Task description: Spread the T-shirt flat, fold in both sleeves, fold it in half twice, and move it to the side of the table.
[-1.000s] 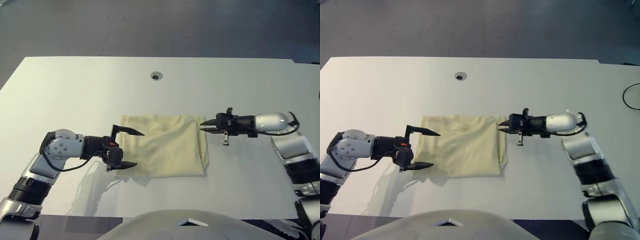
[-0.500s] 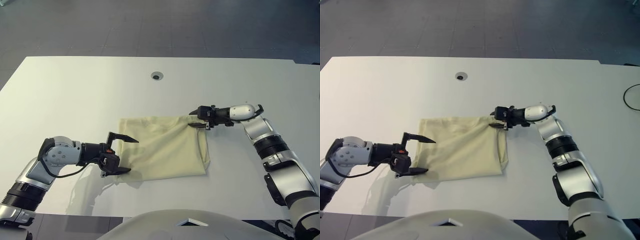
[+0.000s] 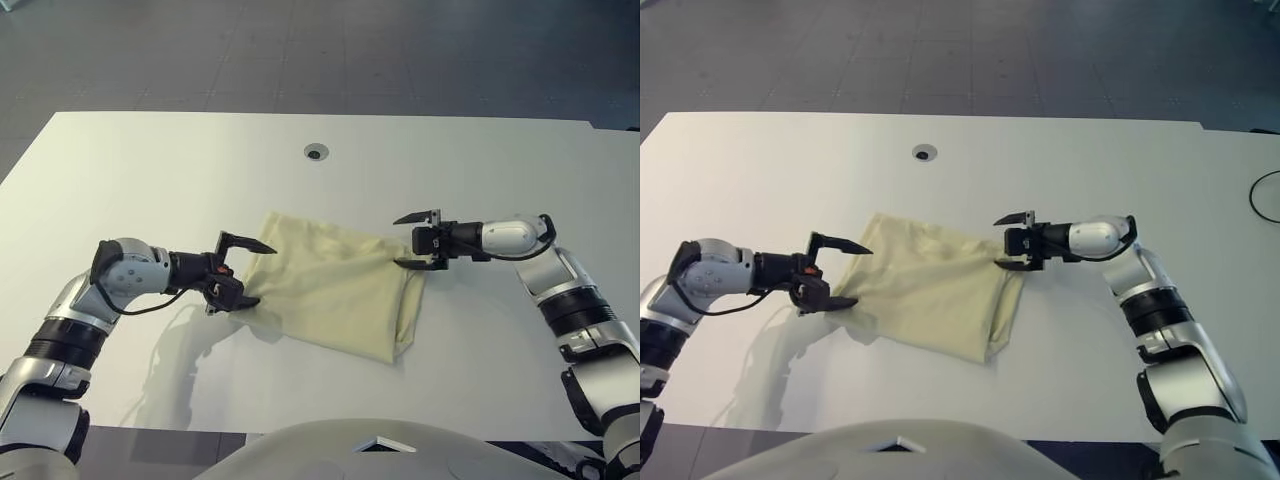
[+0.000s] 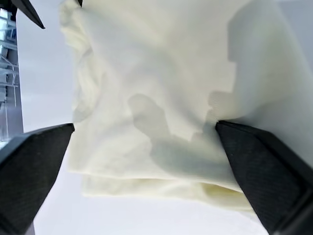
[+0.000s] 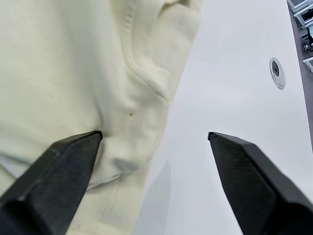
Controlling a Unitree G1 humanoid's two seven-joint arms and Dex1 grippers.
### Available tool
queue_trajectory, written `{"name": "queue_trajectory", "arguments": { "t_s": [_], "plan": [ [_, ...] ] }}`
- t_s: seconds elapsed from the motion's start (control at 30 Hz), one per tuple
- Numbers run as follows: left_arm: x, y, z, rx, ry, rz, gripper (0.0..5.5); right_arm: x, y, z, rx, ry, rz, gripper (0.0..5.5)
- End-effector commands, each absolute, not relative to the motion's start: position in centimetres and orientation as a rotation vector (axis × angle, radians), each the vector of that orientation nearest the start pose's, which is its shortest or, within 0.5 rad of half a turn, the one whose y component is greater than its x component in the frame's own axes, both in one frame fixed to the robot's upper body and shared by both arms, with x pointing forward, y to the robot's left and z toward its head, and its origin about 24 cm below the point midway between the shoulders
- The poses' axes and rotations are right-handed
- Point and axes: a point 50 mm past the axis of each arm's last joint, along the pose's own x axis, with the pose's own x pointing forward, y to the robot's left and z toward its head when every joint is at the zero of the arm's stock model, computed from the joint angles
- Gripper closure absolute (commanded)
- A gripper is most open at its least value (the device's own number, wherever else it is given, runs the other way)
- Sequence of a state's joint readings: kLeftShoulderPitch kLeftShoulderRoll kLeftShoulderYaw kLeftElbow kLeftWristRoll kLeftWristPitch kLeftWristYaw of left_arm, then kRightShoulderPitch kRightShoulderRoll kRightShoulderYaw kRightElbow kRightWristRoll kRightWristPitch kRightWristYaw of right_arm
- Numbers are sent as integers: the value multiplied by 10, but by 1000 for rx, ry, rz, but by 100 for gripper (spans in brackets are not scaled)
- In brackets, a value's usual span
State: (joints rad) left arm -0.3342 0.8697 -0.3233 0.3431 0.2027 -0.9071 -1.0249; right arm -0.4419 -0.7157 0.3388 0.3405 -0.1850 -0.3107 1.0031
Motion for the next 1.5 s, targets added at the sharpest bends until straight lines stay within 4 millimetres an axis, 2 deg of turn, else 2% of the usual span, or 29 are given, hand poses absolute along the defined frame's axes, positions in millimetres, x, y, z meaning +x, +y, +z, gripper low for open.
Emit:
{"name": "queue_trajectory", "arguments": {
  "t_s": [0.03,0.2,0.4,0.57,0.8,0.93,1.0,1.13,1.3,1.5],
  "plan": [
    [255,224,67,1475,-28,-1609,10,268,-207,69,-1119,294,1234,76],
    [270,222,72,1615,-126,-1686,10,247,-202,71,-1174,285,1265,11],
    [299,207,85,1868,-244,-1716,10,213,-184,72,-1179,252,1359,11],
    [318,186,88,2018,-429,-1670,10,197,-165,69,-1148,220,1430,11],
    [343,159,92,2239,-887,-1639,10,189,-146,74,-1086,189,1473,11],
    [350,140,93,2263,-1197,-1638,10,193,-136,81,-1025,163,1440,11],
    [353,134,95,2254,-1287,-1626,10,193,-134,82,-1015,161,1435,11],
    [355,142,99,2240,-1363,-1630,10,194,-134,91,-994,154,1399,11],
    [354,160,107,2210,-1385,-1632,10,200,-141,114,-980,118,1310,11],
    [356,178,132,2216,-1342,-1537,10,197,-150,135,-960,102,1264,11]
  ]
}}
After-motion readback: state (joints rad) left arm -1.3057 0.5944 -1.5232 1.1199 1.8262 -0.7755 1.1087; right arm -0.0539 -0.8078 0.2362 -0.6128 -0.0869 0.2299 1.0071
